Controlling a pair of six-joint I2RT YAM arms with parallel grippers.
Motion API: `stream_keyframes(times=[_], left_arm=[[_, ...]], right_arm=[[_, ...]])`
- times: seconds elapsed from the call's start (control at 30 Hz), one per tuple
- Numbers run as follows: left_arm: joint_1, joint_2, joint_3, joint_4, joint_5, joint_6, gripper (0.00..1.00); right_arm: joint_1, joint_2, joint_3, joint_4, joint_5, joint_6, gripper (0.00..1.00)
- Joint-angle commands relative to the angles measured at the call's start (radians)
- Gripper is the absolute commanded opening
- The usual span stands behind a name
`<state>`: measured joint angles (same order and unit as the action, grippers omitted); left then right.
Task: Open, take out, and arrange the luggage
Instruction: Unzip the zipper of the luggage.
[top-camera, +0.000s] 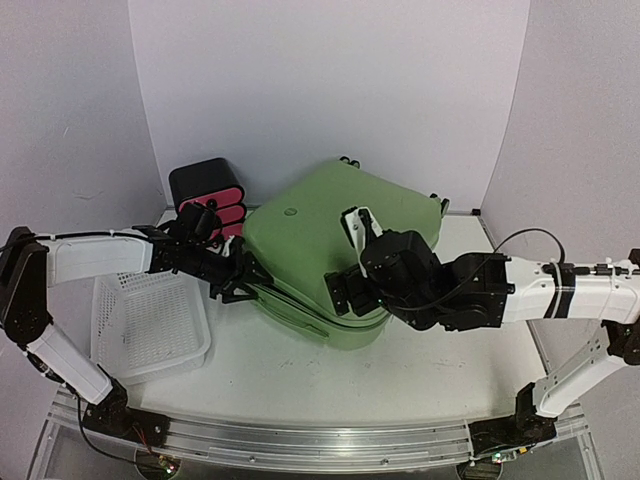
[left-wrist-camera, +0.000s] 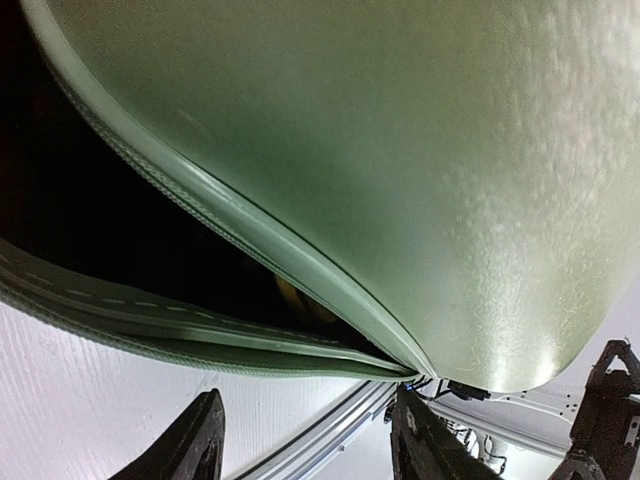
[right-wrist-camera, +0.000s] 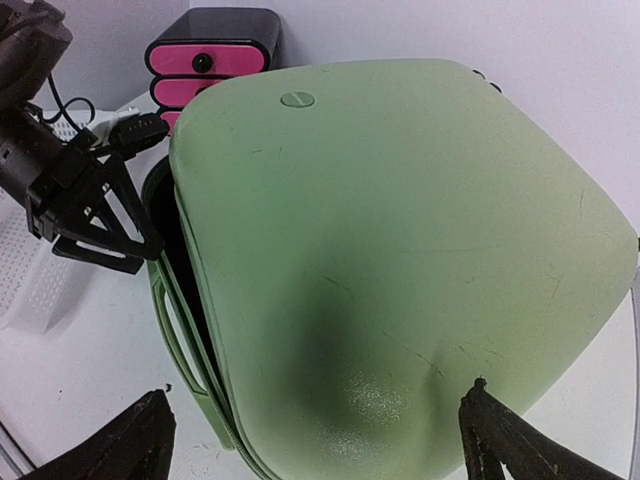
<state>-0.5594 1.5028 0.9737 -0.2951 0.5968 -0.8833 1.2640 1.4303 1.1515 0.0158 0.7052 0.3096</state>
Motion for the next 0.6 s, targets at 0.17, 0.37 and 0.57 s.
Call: stream_keyframes(times=[0.17,0.37,0.57], left_arm=[[-0.139,-0.036,0.074,0.029,-0.080,-0.044,0.57],[-0.078,-0.147,0.061,-0.067,-0.209,0.042,0.58],[0.073,-0.234,0.123,-0.184,-0.221,0.148,0.59]], right_arm=[[-0.003,-0.044,-0.003,0.020,0.039,0.036,0.98],[-0.005,-0.042,-0.012,0.020,0.029,0.042,0.98],[-0.008,-0.048,-0.006,0.022,0.032,0.036,0.98]])
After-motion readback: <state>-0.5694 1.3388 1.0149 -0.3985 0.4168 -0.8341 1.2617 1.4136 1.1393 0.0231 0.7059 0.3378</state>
